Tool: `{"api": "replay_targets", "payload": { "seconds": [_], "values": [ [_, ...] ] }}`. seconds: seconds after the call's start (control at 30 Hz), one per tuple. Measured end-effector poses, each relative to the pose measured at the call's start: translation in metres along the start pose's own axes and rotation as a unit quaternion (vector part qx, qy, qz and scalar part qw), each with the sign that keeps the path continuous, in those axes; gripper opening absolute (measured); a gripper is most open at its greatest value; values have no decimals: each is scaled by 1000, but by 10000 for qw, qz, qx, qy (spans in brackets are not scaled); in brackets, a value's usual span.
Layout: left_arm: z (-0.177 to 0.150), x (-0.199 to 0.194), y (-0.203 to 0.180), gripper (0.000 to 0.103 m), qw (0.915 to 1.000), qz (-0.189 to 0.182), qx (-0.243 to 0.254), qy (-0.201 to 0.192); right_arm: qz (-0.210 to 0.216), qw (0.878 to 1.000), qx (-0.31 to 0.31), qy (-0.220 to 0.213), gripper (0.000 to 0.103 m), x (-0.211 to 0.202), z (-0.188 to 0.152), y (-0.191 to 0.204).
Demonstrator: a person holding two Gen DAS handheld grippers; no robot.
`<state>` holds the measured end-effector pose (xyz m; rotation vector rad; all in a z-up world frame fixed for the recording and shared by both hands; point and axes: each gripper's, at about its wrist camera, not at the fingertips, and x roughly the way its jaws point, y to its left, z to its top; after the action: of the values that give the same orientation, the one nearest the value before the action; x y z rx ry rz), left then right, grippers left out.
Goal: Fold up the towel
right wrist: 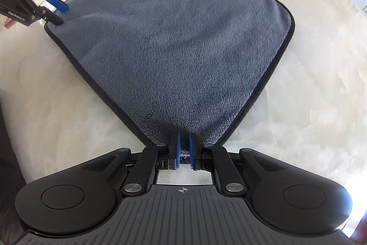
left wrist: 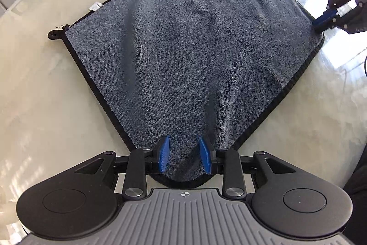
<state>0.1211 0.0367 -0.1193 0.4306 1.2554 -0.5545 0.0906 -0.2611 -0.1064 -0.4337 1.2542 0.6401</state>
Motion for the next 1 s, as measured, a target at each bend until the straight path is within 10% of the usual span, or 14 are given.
{"api": "replay_targets", "payload": {
  "seconds": [0.33, 0.67, 1.0],
  "values": [
    [69, -8, 73, 57, 9849, 807, -1078, -1087, -129, 9999, 24, 74, 10, -2, 10, 8],
    [94, 34, 134, 57, 9624, 871, -2404, -918, -68, 9946, 659, -798, 24, -23, 16, 7],
    [97, 62, 144, 58, 9651, 858, -2324, -852, -7, 9932, 814, -828, 24, -18, 22, 10]
  ]
}}
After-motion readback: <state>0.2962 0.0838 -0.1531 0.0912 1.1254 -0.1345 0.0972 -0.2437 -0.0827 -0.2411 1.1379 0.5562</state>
